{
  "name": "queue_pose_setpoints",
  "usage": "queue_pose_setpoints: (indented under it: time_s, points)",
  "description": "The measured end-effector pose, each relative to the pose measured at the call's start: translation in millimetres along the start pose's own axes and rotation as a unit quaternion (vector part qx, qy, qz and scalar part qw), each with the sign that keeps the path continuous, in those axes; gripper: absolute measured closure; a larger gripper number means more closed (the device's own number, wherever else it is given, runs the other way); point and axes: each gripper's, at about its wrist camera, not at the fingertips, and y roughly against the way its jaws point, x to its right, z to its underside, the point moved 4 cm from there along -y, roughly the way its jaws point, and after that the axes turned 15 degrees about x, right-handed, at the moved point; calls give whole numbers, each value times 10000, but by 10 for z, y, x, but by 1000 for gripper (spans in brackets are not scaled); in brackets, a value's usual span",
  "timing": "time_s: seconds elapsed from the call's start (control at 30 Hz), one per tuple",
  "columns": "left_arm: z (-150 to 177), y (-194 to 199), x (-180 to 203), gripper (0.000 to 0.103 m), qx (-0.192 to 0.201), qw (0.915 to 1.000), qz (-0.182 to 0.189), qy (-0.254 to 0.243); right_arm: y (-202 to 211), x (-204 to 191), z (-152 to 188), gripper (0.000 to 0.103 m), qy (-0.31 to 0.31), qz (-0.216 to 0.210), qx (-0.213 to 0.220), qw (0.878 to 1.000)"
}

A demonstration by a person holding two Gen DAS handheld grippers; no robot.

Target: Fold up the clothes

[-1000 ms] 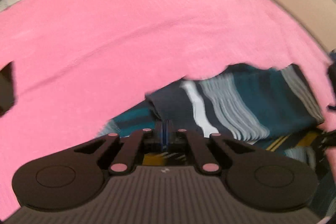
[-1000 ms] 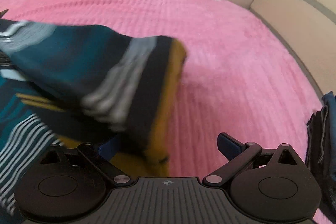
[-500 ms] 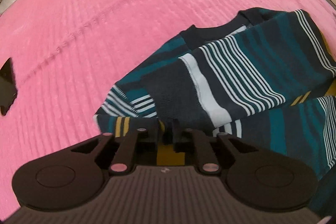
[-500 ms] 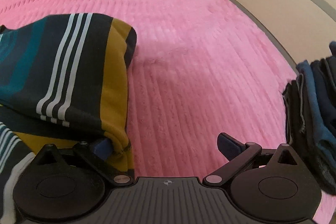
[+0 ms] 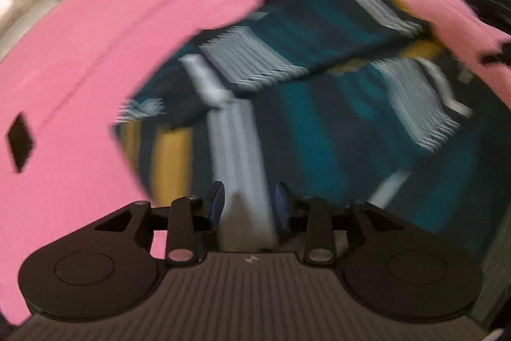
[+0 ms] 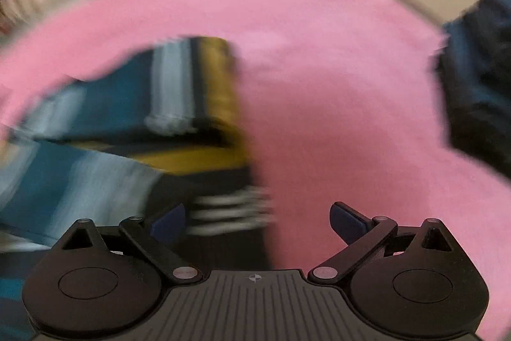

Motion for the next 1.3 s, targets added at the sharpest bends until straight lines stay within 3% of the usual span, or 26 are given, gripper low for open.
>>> queue_pose_setpoints:
  time_s: [0.07, 0.1, 0.17, 0.23, 0.43, 0.6, 0.63, 0.67, 0.7, 0.73, 0.8, 0.83, 0.87, 0.93, 0.97, 1.03, 1.13, 1.2, 1.23, 1.27, 1.3]
  points:
    - [24, -46, 229, 68, -32, 9996, 136, -230, -94, -123, -11, 5, -288, -446, -115, 9985]
    - [28, -72, 320, 66, -39, 9993, 175, -337, -160, -164, 0, 12, -469, -588, -192, 9970]
    - [46, -143, 445, 66, -110, 9982, 231, -538, -363, -181, 78, 71, -941, -717, -485, 9918]
    - [62, -195, 507, 66, -181, 9968, 245, -740, -515, -166, 145, 99, -1152, -592, -754, 9887]
    - [2, -169, 416, 64, -178, 9983, 207, -508, -505, 14, -355, 99, -745, -311, 7, 9967]
    - [29, -187, 403, 63, -269, 9980, 108, -563, -717, 166, -253, 97, -884, -229, -353, 9952]
    - [25, -170, 385, 62, -248, 9984, 61, -498, -689, 148, -245, 79, -986, -361, -335, 9939]
    - [23, -161, 368, 62, -245, 9988, 7, -425, -650, 122, -220, 31, -1055, -498, -323, 9927]
    - [28, -156, 359, 62, -260, 9990, -33, -363, -615, 91, -193, 13, -1106, -631, -304, 9914]
    - [34, -154, 359, 62, -279, 9990, -69, -328, -589, 52, -162, 9, -1124, -758, -273, 9904]
    - [43, -161, 390, 61, -329, 9988, -99, -337, -582, -48, -66, 10, -1053, -1053, -323, 9883]
    - [42, -169, 419, 61, -343, 9987, -75, -368, -625, -92, -17, 18, -972, -1111, -401, 9882]
    - [39, -180, 455, 61, -345, 9985, -46, -414, -674, -119, 33, 50, -949, -1147, -467, 9878]
    - [26, -206, 529, 60, -377, 9979, 43, -518, -766, -112, 120, 89, -1026, -1102, -715, 9860]
    - [17, -214, 564, 60, -385, 9976, 85, -573, -778, -76, 123, 99, -1117, -990, -783, 9857]
    - [-24, -201, 622, 60, -345, 9968, 180, -696, -710, -29, 12, 99, -1168, -945, -689, 9862]
    - [-97, -167, 691, 59, -220, 9956, 343, -844, -555, -46, -266, 99, -645, -926, -72, 9936]
    - [-87, -183, 718, 59, -262, 9946, 377, -930, -632, -29, -260, 97, -474, -795, -55, 9957]
    - [-75, -196, 729, 59, -302, 9941, 383, -973, -730, 5, -194, 82, -469, -660, -219, 9965]
    - [-55, -204, 730, 59, -348, 9938, 365, -995, -794, 39, -139, 59, -515, -571, -338, 9965]
    - [-26, -200, 717, 58, -406, 9938, 315, -984, -801, 77, -105, 57, -651, -566, -379, 9956]
